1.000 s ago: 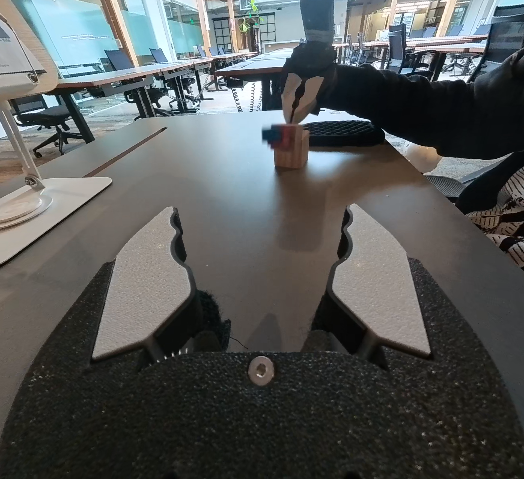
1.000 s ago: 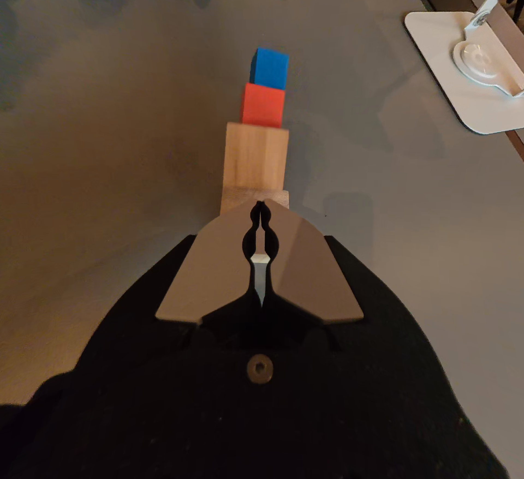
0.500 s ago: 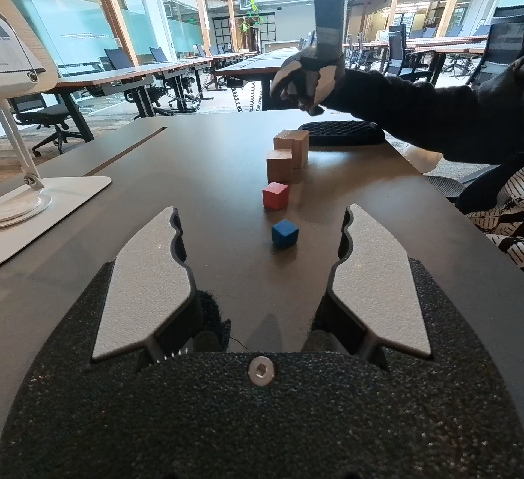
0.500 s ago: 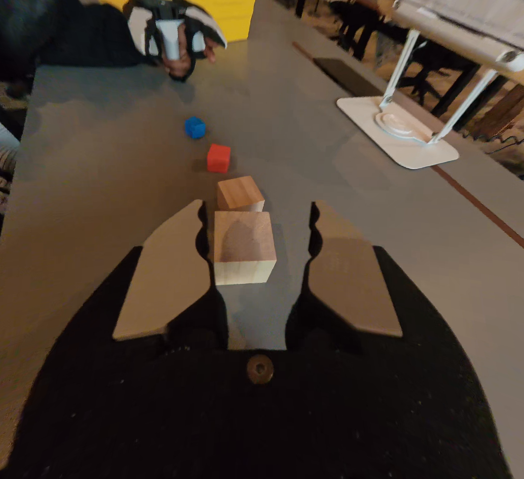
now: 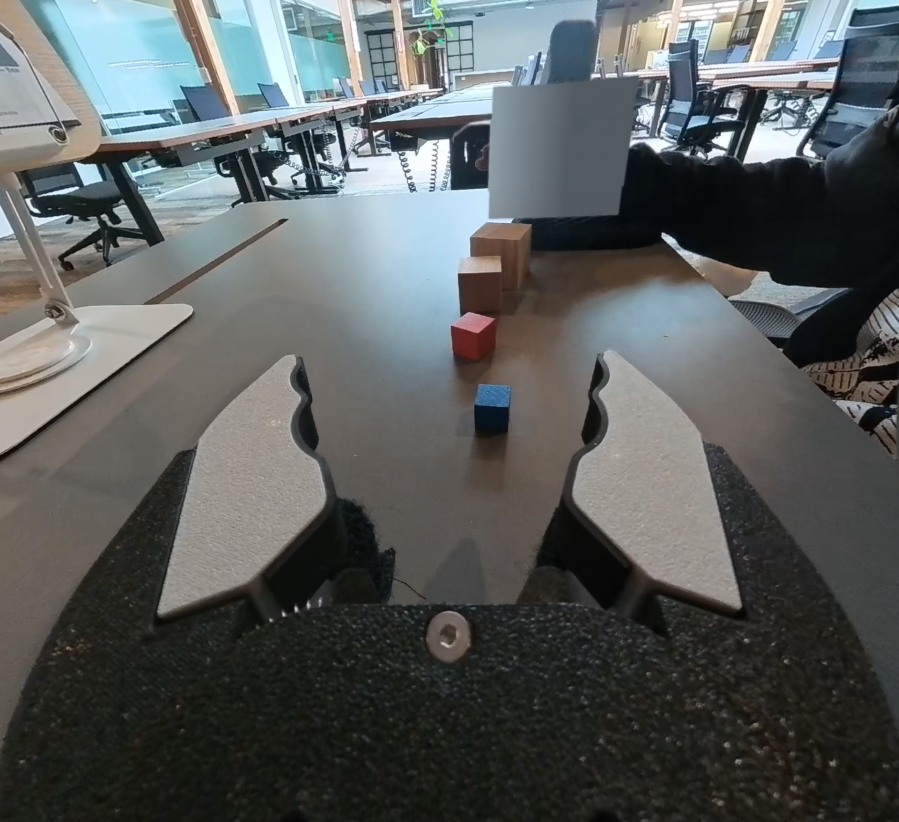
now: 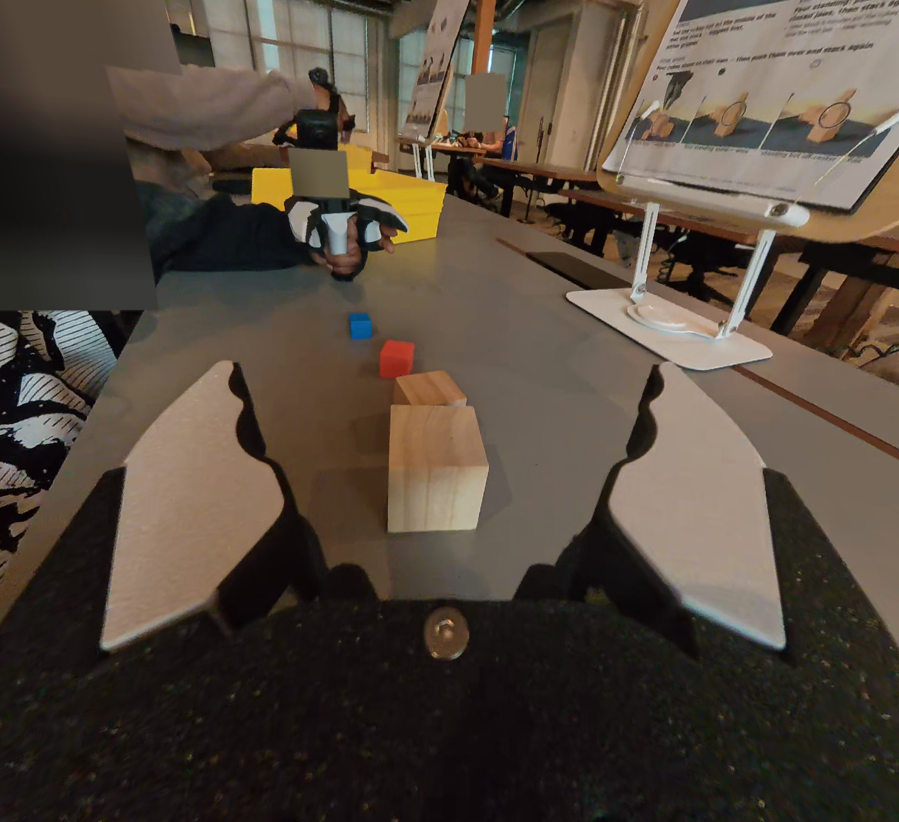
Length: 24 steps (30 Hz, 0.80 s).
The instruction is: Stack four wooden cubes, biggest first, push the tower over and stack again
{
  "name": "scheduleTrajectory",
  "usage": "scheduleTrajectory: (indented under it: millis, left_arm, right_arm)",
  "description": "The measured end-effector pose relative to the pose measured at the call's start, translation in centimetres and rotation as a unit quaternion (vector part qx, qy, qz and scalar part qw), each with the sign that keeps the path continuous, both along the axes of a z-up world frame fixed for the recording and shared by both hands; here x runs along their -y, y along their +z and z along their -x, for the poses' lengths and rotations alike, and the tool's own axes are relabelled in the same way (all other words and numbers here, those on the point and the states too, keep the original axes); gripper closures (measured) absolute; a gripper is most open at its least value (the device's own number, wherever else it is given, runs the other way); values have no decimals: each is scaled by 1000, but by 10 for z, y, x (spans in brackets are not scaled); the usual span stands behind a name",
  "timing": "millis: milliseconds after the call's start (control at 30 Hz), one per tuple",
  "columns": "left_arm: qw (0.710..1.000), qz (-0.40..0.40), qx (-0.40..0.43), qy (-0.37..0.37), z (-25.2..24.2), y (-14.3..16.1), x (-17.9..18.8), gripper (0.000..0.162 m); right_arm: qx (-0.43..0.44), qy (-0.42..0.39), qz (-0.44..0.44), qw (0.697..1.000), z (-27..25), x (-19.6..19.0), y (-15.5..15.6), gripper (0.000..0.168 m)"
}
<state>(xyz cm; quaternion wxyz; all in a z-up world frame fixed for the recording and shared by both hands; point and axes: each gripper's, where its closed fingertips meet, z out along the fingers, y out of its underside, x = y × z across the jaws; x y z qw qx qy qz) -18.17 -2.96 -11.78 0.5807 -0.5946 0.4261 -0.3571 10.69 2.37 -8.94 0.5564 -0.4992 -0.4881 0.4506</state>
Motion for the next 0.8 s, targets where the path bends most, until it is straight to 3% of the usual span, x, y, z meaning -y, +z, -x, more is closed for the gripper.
scheduleTrajectory:
  millis: [267, 500, 667, 800]
  left_arm:
    - [1000, -6, 7, 2, 1, 2, 1, 44]
    - [1000, 5, 4, -5, 4, 0, 4, 16]
    - [1000, 17, -1, -24, 5, -2, 11, 16]
    - [999, 27, -7, -34, 7, -4, 16, 16]
  right_arm:
    - [16, 9, 5, 1000, 3, 1, -7, 29]
    - [65, 12, 5, 998, 11, 2, -20, 34]
    - [99, 18, 6, 995, 17, 4, -29, 36]
    - [136, 26, 5, 990, 22, 6, -39, 49]
